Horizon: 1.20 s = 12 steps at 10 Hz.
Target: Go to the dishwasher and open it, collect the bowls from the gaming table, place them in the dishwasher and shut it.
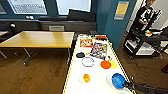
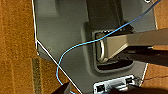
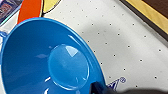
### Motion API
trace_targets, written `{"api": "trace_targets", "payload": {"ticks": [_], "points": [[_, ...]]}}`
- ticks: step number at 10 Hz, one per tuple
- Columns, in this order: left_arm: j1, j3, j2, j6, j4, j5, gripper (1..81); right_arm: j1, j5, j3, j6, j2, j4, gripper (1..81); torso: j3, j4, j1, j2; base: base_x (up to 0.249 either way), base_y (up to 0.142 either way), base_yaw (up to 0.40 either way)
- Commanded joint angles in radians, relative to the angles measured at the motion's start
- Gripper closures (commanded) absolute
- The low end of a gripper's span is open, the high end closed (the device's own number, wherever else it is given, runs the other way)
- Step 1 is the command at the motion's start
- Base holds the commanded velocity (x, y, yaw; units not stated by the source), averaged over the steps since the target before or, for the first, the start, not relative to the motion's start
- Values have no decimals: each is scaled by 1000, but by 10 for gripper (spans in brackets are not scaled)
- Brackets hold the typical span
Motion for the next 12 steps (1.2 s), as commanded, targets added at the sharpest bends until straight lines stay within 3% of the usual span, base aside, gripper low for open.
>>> {"api": "trace_targets", "payload": {"ticks": [1,4,6,8,10,12], "points": [[-17,2,-3,-4,-8,66,10,140,-76,98,6,-117,10,811,0,0,0,0,0,0,0],[-21,5,5,-3,-2,64,10,223,-137,447,11,-411,-7,811,0,0,0,0,0,0,0],[-21,7,10,-3,4,61,10,218,-142,599,8,-578,-34,811,0,0,0,0,0,0,0],[-21,5,8,-1,6,61,10,153,-129,709,-12,-736,-61,811,0,0,0,0,0,0,0],[-21,5,8,2,7,61,10,70,-129,835,-140,-856,-61,811,0,0,0,0,0,0,0],[-21,7,8,5,7,61,10,-70,-125,934,-175,-956,-69,811,0,0,0,0,0,0,0]]}}
